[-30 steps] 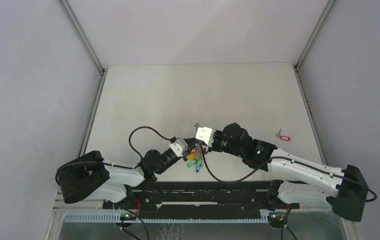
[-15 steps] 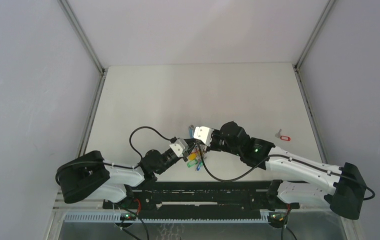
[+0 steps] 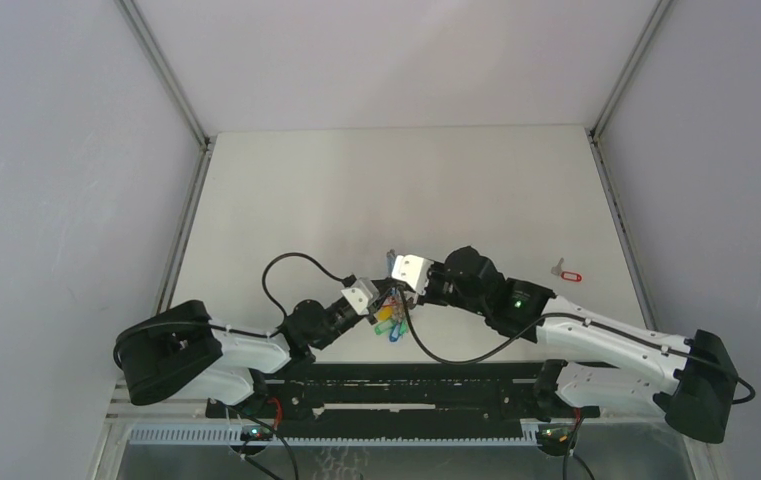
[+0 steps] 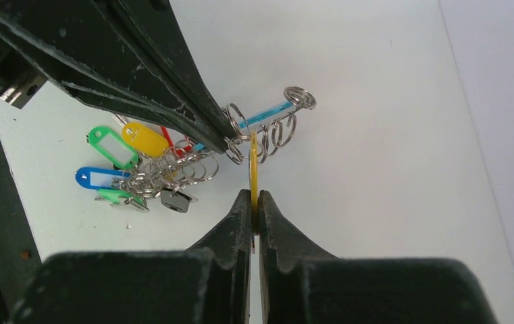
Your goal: Put the keys on the keyring
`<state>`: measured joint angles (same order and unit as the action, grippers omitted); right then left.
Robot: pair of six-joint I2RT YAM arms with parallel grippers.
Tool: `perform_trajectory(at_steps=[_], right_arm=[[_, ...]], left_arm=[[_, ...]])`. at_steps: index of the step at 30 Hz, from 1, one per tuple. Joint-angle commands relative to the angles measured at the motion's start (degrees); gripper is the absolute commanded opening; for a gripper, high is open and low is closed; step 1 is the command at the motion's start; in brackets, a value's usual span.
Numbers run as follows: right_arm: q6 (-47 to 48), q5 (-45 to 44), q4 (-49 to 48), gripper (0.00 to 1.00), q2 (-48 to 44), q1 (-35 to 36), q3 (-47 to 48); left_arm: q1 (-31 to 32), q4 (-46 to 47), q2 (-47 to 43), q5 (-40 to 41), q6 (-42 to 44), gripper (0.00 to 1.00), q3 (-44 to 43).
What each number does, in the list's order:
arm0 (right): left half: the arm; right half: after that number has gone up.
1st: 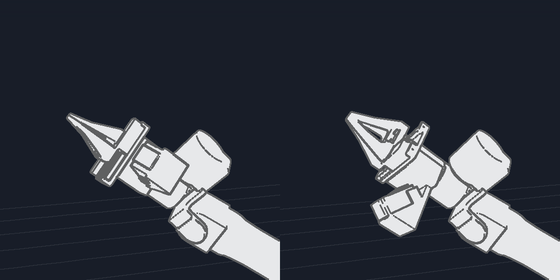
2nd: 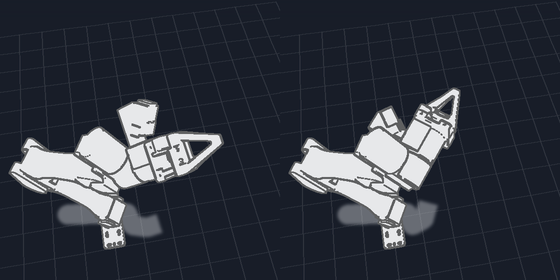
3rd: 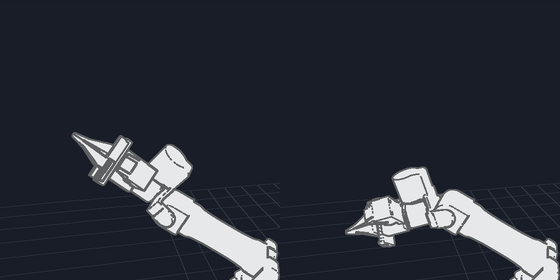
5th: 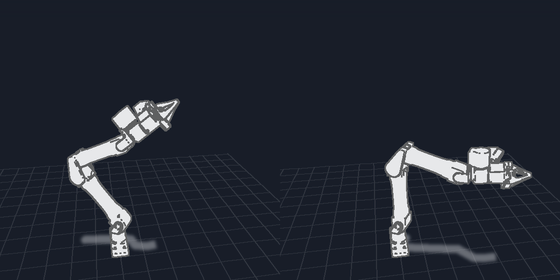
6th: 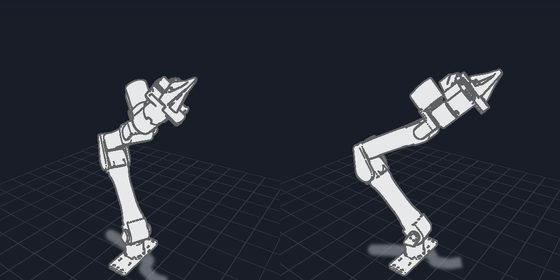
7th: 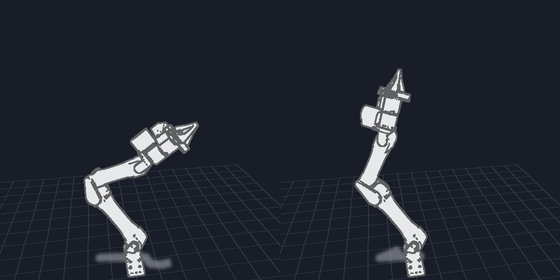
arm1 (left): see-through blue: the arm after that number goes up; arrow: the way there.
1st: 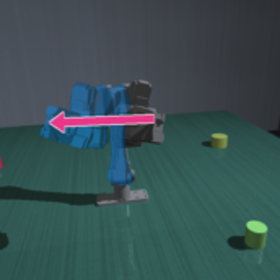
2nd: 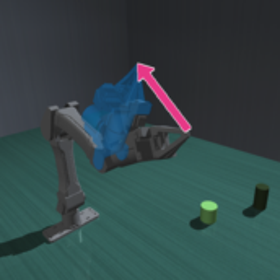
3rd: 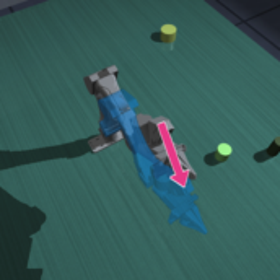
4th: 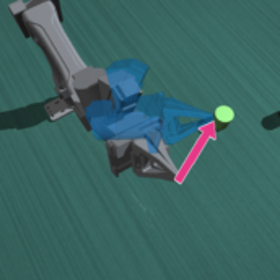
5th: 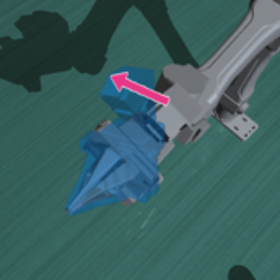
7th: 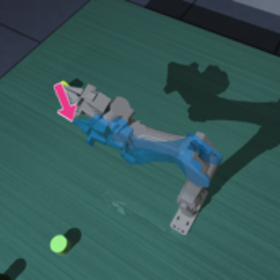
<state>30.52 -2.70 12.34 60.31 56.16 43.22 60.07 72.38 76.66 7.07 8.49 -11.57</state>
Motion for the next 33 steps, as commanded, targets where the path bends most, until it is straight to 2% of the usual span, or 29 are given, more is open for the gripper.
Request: perform_trajectory(at_steps=[1, 13, 21, 27, 30, 33], right_arm=[[-2.4, -5.2, -2.2, 0.00, -3.9, -2.5, -1.8], [-6.7, -6.2, -5.5, 0.00, -6.0, -3.3, -9.1], [-8.2, -5.0, -10.4, 0.00, -5.1, -3.1, -13.1], [-6.3, -6.9, -15.0, 0.00, 0.3, 0.2, -13.0], [-5.8, -7.2, -15.8, 0.00, 0.3, 0.7, -12.8], [-4.8, -7.5, -15.6, 0.00, -1.6, 0.7, -11.9]], left_arm=[[0.0, 0.0, -0.3, 4.3, -1.1, 0.00, 0.2], [-0.4, 0.7, -0.5, 10.2, -7.3, 0.00, 1.1], [-2.5, 0.5, -1.4, 12.2, -15.8, 0.00, 1.4], [-2.5, -1.6, -1.8, 16.2, -22.8, 0.00, 0.8], [-2.5, -3.4, -2.6, 16.7, -24.1, 0.00, 0.5], [-2.5, -1.2, -2.8, 14.9, -23.5, 0.00, 1.6]])
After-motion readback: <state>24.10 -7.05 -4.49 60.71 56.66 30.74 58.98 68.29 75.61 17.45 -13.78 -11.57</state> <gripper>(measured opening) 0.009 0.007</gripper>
